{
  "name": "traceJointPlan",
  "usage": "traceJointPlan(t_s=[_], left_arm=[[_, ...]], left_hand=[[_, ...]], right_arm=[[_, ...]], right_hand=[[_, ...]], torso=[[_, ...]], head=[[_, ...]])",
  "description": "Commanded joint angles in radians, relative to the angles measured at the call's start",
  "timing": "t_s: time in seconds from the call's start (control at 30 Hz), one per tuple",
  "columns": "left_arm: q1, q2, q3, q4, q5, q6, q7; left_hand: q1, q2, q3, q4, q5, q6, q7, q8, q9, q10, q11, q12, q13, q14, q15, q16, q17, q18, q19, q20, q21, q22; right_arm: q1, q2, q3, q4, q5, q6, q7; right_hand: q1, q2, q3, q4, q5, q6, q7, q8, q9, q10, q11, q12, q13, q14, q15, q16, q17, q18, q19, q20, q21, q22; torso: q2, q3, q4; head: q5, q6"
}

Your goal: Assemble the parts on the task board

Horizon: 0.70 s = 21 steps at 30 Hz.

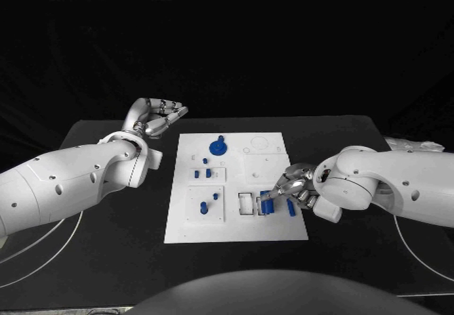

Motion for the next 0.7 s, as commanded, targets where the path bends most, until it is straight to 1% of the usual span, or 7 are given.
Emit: traceJointPlan(t_s=[0.03,0.17,0.27,0.43,0.5,0.7], left_arm=[[0.000,0.003,0.001,0.000,-0.004,0.015,0.006],[0.000,0.005,0.001,-0.001,-0.004,0.015,0.005],[0.000,0.006,0.001,-0.001,-0.004,0.016,0.005],[0.000,0.007,0.001,-0.003,-0.004,0.017,0.005],[0.000,0.008,0.001,-0.003,-0.004,0.017,0.005],[0.000,0.009,0.001,-0.003,-0.004,0.018,0.005]], left_hand=[[0.000,0.008,-0.005,-0.002,0.004,-0.007,0.002,0.005,0.001,-0.003,-0.001,0.001,0.001,0.086,0.005,0.000,0.218,-0.010,0.066,0.005,-0.002,0.246],[0.000,0.008,-0.005,-0.002,0.004,-0.007,0.002,0.005,0.001,-0.003,-0.001,0.001,0.001,0.086,0.005,0.000,0.218,-0.010,0.066,0.005,-0.002,0.246],[0.000,0.008,-0.005,-0.002,0.004,-0.007,0.002,0.005,0.001,-0.003,-0.001,0.001,0.001,0.086,0.005,0.000,0.218,-0.010,0.066,0.005,-0.002,0.246],[0.000,0.008,-0.005,-0.002,0.004,-0.007,0.002,0.005,0.001,-0.003,-0.001,0.001,0.001,0.086,0.005,0.000,0.218,-0.010,0.066,0.005,-0.002,0.246],[0.000,0.008,-0.005,-0.002,0.004,-0.007,0.002,0.005,0.001,-0.003,-0.001,0.001,0.001,0.086,0.005,0.000,0.218,-0.010,0.066,0.005,-0.002,0.246],[0.000,0.008,-0.005,-0.002,0.004,-0.007,0.002,0.005,0.001,-0.003,-0.001,0.001,0.001,0.086,0.005,0.000,0.218,-0.010,0.066,0.005,-0.002,0.246]], right_arm=[[0.003,0.005,0.000,0.002,0.080,0.012,0.036],[0.005,0.013,0.000,-0.003,0.093,0.024,0.040],[0.005,0.018,0.000,-0.007,0.101,0.034,0.042],[0.006,0.033,0.000,-0.017,0.112,0.052,0.037],[0.006,0.042,0.000,-0.024,0.114,0.057,0.033],[0.006,0.075,0.000,-0.054,0.112,0.066,0.017]], right_hand=[[0.029,0.030,0.117,-0.111,-0.004,0.032,-0.024,0.003,0.005,0.105,-0.005,0.003,0.263,0.104,-0.007,0.004,0.263,-0.007,0.103,-0.008,0.005,0.263],[0.029,0.029,0.117,-0.112,-0.005,0.033,-0.024,0.002,0.004,0.105,-0.005,0.003,0.263,0.104,-0.008,0.004,0.263,-0.007,0.103,-0.009,0.005,0.263],[0.028,0.027,0.118,-0.112,-0.006,0.035,-0.024,0.000,0.003,0.105,-0.005,0.003,0.263,0.104,-0.008,0.004,0.263,-0.007,0.103,-0.009,0.005,0.263],[0.028,0.026,0.118,-0.112,-0.007,0.036,-0.025,-0.001,0.003,0.105,-0.005,0.003,0.263,0.104,-0.009,0.004,0.263,-0.007,0.103,-0.009,0.005,0.263],[0.028,0.026,0.118,-0.112,-0.007,0.036,-0.025,-0.001,0.003,0.105,-0.005,0.003,0.263,0.104,-0.009,0.004,0.263,-0.007,0.103,-0.009,0.005,0.263],[0.027,0.022,0.118,-0.112,-0.011,0.039,-0.025,-0.005,0.001,0.105,-0.005,0.003,0.263,0.104,-0.009,0.004,0.263,-0.007,0.103,-0.010,0.005,0.263]], torso=[[0.001,0.0002,0.0009],[0.000,-0.0008,0.0012],[0.000,-0.0005,0.0009],[0.000,-0.0005,0.0008],[-0.001,-0.0007,0.0010],[0.000,-0.0003,0.0012]], head=[[0.000,0.000],[-0.002,0.000],[0.000,0.000],[-0.001,0.000],[-0.002,0.000],[-0.001,0.000]])
